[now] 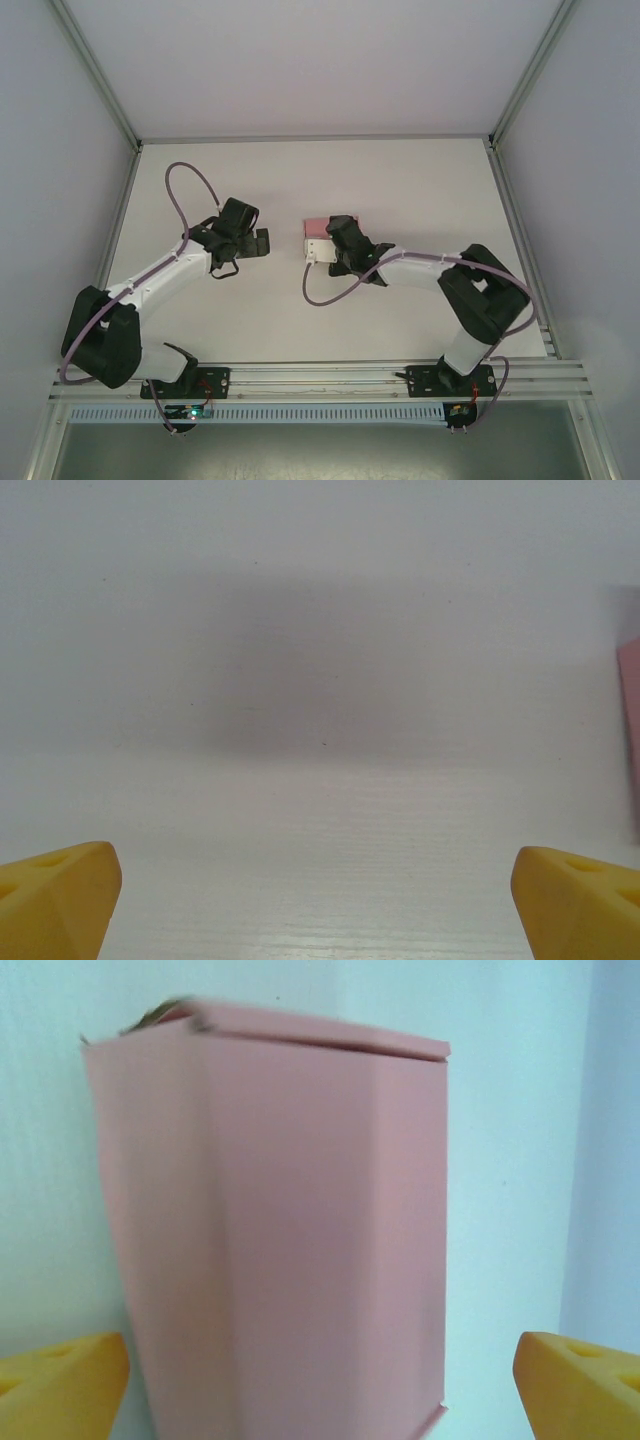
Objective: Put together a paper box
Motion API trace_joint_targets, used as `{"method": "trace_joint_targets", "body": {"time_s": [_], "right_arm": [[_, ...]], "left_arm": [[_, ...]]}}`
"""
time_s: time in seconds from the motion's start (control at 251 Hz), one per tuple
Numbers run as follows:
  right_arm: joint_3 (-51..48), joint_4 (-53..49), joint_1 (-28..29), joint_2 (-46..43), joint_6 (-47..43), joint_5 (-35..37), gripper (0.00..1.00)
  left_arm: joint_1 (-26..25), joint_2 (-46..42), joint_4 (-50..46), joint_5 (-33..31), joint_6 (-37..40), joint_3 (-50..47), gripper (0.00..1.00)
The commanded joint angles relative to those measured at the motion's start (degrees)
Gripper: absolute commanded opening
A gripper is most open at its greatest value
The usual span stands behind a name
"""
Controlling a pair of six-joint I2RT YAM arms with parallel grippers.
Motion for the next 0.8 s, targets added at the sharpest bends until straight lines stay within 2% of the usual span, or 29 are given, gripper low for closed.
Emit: {"method": "trace_joint_targets", "body": {"time_s": [0.0, 0.112, 0.223, 0.387, 0.467, 0.551, 0.69, 0.798], "right_arm": [[-0.4, -7.3, 1.6, -5.0, 4.2, -1.4, 0.98], [-0.6, -11.5, 2.4, -10.7, 6.3, -2.5, 0.98], [-1.4, -11.3, 2.3, -17.6, 10.5, -4.7, 0.98], [1.7, -9.8, -0.2, -24.8, 32.9, -0.3, 0.98], [1.8, -8.4, -4.7, -27.9, 44.5, 2.9, 0.98], [-1.0, -6.5, -11.5, -30.7, 52.9, -0.9, 0.98], [-8.0, 1.3, -21.0, -33.1, 60.1, 0.2, 0.98], [-17.5, 14.6, -28.0, -34.9, 60.9, -2.6, 0.98]], "left_arm": [[0.2, -2.2, 0.8, -0.6, 1.0, -0.2, 1.0], [0.1, -3.2, 0.0, -1.1, 1.4, 0.3, 1.0], [0.1, -4.6, 0.2, -1.1, 1.7, 0.6, 1.0], [0.2, -6.7, 0.8, -0.7, 1.9, 1.3, 1.0], [0.2, -7.9, 2.8, -4.4, 2.7, 0.8, 1.0], [0.1, -9.0, 7.1, -9.8, 3.6, -0.9, 1.0], [2.2, -9.9, 20.2, -14.1, 9.1, -6.7, 1.0], [6.8, -9.3, 28.1, -13.8, 10.5, -10.7, 1.0]]}}
